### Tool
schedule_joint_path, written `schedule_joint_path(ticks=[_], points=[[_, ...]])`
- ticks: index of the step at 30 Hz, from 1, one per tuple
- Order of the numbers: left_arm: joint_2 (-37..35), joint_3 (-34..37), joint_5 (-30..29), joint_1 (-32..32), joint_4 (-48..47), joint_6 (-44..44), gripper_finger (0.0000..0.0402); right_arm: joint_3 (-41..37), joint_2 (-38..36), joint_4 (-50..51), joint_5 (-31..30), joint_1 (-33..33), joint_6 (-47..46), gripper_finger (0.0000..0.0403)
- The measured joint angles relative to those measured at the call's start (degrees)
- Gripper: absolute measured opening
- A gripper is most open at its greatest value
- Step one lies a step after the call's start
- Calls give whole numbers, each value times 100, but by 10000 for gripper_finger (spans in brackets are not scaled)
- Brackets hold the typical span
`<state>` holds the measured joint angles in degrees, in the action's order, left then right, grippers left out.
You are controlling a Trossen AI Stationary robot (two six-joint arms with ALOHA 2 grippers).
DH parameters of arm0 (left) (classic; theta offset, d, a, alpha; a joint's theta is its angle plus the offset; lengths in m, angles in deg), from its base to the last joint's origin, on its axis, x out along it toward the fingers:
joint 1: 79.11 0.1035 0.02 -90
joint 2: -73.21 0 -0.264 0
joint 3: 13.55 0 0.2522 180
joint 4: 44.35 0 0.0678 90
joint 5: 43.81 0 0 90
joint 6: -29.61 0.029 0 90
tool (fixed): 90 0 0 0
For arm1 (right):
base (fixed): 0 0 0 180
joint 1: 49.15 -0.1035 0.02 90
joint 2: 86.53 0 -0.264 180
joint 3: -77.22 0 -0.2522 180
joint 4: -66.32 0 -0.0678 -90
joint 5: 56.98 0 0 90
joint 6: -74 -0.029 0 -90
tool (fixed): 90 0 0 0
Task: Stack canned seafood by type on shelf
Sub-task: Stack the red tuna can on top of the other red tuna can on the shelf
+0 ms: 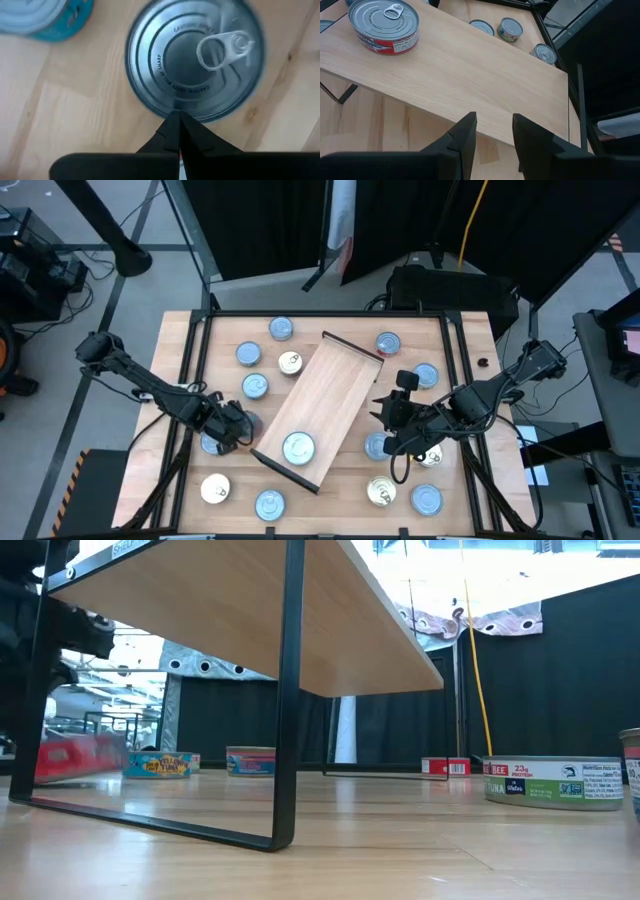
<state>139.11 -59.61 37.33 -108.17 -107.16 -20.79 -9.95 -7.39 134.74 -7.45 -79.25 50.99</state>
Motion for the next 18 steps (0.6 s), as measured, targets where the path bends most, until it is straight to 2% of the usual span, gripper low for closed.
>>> schedule_joint_path(ticks=[13, 18], points=[[14, 433, -77, 3, -114, -333, 0, 0, 2, -9, 0, 0, -4, 118], [-43, 320, -288, 4, -128, -272, 0, 0, 2, -9, 0, 0, -5, 118]])
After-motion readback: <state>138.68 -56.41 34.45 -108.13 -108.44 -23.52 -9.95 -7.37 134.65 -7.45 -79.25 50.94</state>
